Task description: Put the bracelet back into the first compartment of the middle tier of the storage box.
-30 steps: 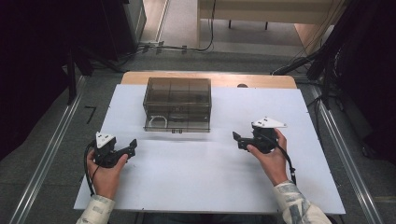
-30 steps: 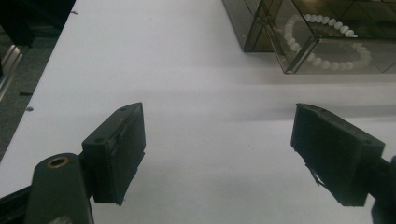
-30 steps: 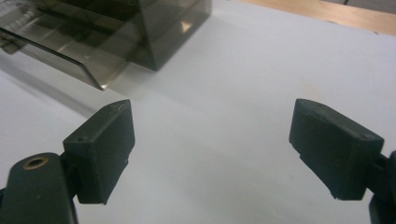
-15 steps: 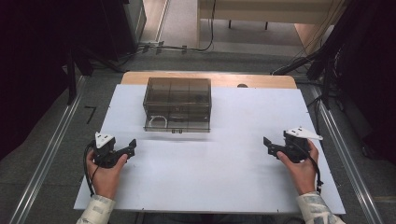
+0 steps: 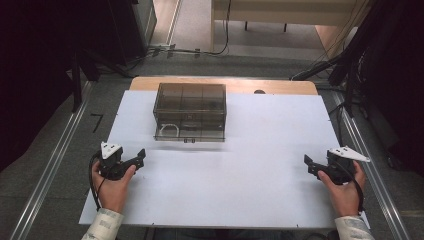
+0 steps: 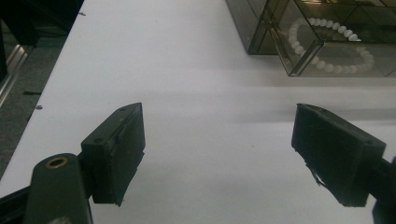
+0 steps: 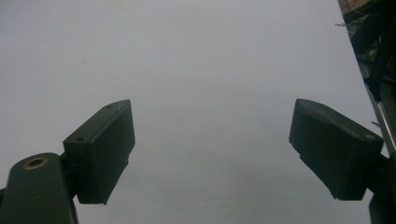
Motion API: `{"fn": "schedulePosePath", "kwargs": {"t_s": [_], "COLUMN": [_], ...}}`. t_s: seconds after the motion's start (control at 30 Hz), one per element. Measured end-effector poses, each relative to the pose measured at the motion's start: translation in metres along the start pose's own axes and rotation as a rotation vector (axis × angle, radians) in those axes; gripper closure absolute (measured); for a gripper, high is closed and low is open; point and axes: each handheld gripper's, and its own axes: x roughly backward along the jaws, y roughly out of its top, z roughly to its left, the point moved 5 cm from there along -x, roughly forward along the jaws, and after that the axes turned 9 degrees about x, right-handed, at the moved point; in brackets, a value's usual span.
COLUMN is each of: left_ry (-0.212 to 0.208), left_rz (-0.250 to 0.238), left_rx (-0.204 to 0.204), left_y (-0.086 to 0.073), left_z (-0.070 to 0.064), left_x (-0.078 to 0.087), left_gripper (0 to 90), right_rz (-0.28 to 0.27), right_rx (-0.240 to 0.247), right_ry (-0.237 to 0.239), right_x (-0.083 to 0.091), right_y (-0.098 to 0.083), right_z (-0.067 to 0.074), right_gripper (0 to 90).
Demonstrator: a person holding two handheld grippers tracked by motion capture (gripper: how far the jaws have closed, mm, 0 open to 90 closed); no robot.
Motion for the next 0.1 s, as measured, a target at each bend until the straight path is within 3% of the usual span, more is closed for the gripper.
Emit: {"fn": "schedulePosePath", "kwargs": {"t_s": [0.1], "left_ry": [0.003], "left_rz": [-0.002], "left_rx": [0.0], "left_y": [0.0002], "left_z": [0.0006], "left_x": [0.0001], "left_gripper": [18.3], "right_rz": [0.004], "right_rx": [-0.016], "right_ry": [-0.019], "right_x": [0.0032], "right_y": [-0.0049], "right_z": [-0.0087], "right_gripper": [13.0]}}
